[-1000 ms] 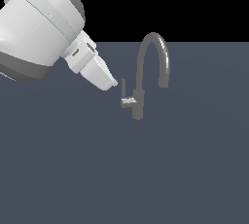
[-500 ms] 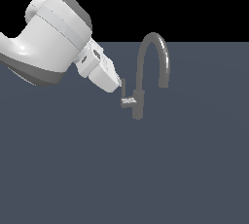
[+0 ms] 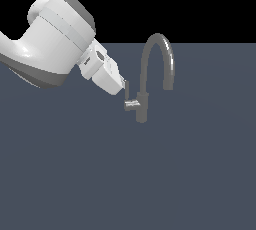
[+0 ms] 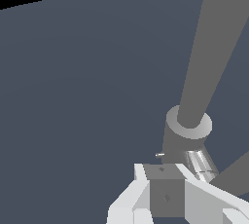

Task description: Turn on the faucet by rotating a designated handle.

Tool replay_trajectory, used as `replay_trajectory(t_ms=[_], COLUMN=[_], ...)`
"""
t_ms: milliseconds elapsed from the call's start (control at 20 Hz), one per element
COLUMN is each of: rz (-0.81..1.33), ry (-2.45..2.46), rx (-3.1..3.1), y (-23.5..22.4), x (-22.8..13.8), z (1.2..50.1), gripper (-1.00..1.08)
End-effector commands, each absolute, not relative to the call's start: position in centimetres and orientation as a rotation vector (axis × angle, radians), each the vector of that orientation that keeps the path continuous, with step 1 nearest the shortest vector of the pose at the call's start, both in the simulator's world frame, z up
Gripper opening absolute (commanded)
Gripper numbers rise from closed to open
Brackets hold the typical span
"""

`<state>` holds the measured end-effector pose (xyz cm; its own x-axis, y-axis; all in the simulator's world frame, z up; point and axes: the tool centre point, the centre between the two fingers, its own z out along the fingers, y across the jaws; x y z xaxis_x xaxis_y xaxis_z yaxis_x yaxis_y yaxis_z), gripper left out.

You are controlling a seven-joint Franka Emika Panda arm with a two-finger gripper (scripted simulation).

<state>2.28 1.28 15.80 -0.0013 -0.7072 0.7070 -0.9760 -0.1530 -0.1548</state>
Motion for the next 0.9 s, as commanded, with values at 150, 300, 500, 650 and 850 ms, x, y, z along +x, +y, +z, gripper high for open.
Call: replay_trajectory(t_ms=[150, 300, 500, 650, 850], rz=[0.953, 0.953, 0.953, 0.953, 0.953], ry=[-1.736, -1.736, -1.736, -1.736, -1.736], rx=[1.900, 1.900, 1.900, 1.900, 1.900], y=[1.2, 1.0, 0.8, 0.6, 0.4], x=[1.8, 1.0, 0.1, -0.7, -1.6], z=[15.9, 16.1, 16.3, 16.5, 16.8], gripper=[-1.00, -1.00, -1.00, -1.00, -1.00])
